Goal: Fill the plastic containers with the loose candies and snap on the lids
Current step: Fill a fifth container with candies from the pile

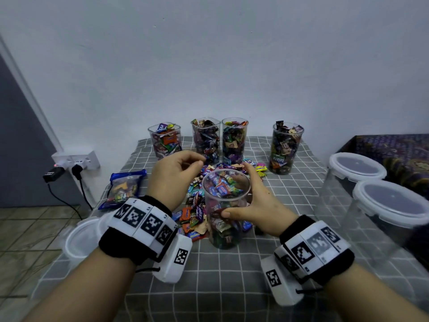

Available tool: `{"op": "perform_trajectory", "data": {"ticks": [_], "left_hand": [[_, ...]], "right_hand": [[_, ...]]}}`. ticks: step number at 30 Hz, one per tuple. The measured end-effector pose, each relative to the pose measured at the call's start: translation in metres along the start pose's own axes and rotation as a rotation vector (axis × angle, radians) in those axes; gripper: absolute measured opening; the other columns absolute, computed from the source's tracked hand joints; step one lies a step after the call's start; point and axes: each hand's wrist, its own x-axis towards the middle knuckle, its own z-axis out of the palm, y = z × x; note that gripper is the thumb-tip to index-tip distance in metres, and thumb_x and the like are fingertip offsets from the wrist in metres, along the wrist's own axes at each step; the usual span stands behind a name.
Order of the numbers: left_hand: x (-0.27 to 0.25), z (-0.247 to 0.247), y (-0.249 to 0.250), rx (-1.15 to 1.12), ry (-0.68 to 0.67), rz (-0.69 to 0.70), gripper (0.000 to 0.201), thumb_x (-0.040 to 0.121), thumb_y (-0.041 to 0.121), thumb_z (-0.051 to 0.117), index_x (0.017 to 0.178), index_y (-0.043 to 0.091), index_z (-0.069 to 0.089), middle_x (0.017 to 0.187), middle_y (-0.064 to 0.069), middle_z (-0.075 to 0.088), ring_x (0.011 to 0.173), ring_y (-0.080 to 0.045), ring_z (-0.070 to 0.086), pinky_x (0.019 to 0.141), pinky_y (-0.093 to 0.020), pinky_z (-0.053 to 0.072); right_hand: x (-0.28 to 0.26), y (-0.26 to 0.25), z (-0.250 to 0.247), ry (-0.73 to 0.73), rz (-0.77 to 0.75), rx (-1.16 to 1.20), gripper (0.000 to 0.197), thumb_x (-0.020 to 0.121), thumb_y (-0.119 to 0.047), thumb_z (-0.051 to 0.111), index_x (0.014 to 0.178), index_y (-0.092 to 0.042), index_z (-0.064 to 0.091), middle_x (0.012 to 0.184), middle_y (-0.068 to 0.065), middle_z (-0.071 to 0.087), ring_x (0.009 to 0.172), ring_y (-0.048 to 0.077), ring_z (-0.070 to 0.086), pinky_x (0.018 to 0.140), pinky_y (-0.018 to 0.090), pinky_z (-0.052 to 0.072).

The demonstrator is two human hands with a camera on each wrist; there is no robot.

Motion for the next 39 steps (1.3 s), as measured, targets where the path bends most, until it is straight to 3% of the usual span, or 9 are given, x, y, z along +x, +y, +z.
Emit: {"op": "perform_trajectory", "data": {"ticks": [3, 8, 13, 16, 20, 25, 29, 34, 39], "left_hand": [[0.003, -0.007, -0.014, 0.153, -0.121, -0.139, 0.016, 0.086, 0.017, 0.064, 0.100, 0.024, 0.067, 0.089, 0.008, 0.066, 0.075, -0.007, 0.058, 0.070, -0.028, 0.046], [0.007, -0.005, -0.034, 0.335, -0.283, -0.240, 0.061, 0.078, 0.020, 0.074, 0.132, 0.029, 0.048, 0.130, -0.001, 0.055, 0.102, -0.018, 0.057, 0.091, -0.036, 0.049], [0.015, 0.013, -0.058, 0.720, -0.662, -0.277, 0.111, 0.063, 0.038, 0.083, 0.149, 0.033, 0.012, 0.155, -0.003, 0.021, 0.136, -0.026, 0.033, 0.106, -0.045, 0.037], [0.012, 0.026, -0.067, 0.877, -0.812, -0.275, 0.120, 0.063, 0.044, 0.083, 0.149, 0.032, 0.000, 0.158, -0.005, 0.004, 0.142, -0.030, 0.019, 0.110, -0.047, 0.031], [0.012, 0.038, -0.078, 0.945, -0.802, -0.207, 0.112, 0.065, 0.045, 0.080, 0.149, 0.032, 0.007, 0.156, -0.006, 0.009, 0.140, -0.032, 0.021, 0.107, -0.050, 0.035], [0.015, 0.044, -0.086, 0.914, -0.795, -0.161, 0.102, 0.067, 0.051, 0.076, 0.147, 0.040, 0.014, 0.158, -0.003, 0.011, 0.138, -0.031, 0.030, 0.104, -0.047, 0.040], [0.016, 0.047, -0.086, 0.946, -0.835, -0.125, 0.083, 0.077, 0.044, 0.070, 0.146, 0.034, 0.025, 0.152, -0.005, 0.026, 0.132, -0.029, 0.038, 0.101, -0.044, 0.043], [0.014, 0.049, -0.082, 0.874, -0.734, -0.123, 0.037, 0.082, 0.034, 0.066, 0.118, 0.030, 0.059, 0.119, -0.002, 0.061, 0.104, -0.024, 0.059, 0.090, -0.040, 0.052], [0.013, 0.047, -0.078, 0.836, -0.667, -0.111, 0.016, 0.085, 0.034, 0.061, 0.099, 0.027, 0.064, 0.102, -0.002, 0.067, 0.094, -0.024, 0.061, 0.085, -0.037, 0.053]], "right_hand": [[0.003, -0.008, -0.019, -0.123, 0.043, -0.192, 0.130, 0.067, -0.020, 0.084, 0.146, -0.024, -0.019, 0.151, 0.000, 0.027, 0.137, 0.015, 0.031, 0.115, 0.036, 0.027], [0.018, -0.006, -0.046, -0.218, 0.132, -0.604, 0.122, 0.070, -0.023, 0.081, 0.149, -0.020, -0.013, 0.157, 0.006, 0.012, 0.142, 0.017, 0.020, 0.112, 0.027, 0.023], [0.038, 0.023, -0.039, -0.207, 0.148, -0.962, 0.129, 0.064, -0.047, 0.081, 0.149, -0.018, -0.012, 0.157, 0.005, 0.006, 0.143, 0.023, 0.016, 0.113, 0.041, 0.027], [0.042, 0.035, -0.030, -0.258, 0.124, -1.013, 0.134, 0.059, -0.053, 0.081, 0.149, -0.022, -0.013, 0.158, 0.004, -0.005, 0.145, 0.025, 0.004, 0.116, 0.044, 0.022], [0.048, 0.047, -0.021, -0.303, 0.112, -1.038, 0.128, 0.062, -0.055, 0.078, 0.150, -0.023, -0.009, 0.158, 0.005, -0.007, 0.145, 0.027, 0.001, 0.116, 0.045, 0.020], [0.052, 0.047, -0.021, -0.350, 0.134, -1.050, 0.115, 0.066, -0.053, 0.076, 0.151, -0.027, 0.003, 0.159, 0.003, 0.003, 0.143, 0.025, 0.015, 0.115, 0.040, 0.026], [0.050, 0.040, -0.015, -0.388, 0.164, -1.061, 0.085, 0.075, -0.044, 0.072, 0.145, -0.027, 0.027, 0.144, 0.004, 0.039, 0.127, 0.024, 0.043, 0.102, 0.034, 0.041], [0.050, 0.035, -0.009, -0.390, 0.195, -1.121, 0.052, 0.081, -0.039, 0.067, 0.128, -0.023, 0.050, 0.125, 0.007, 0.057, 0.113, 0.027, 0.054, 0.093, 0.036, 0.048], [0.051, 0.032, -0.004, -0.353, 0.210, -1.132, 0.038, 0.085, -0.035, 0.060, 0.120, -0.021, 0.054, 0.117, 0.009, 0.060, 0.106, 0.029, 0.058, 0.090, 0.038, 0.051]]}}
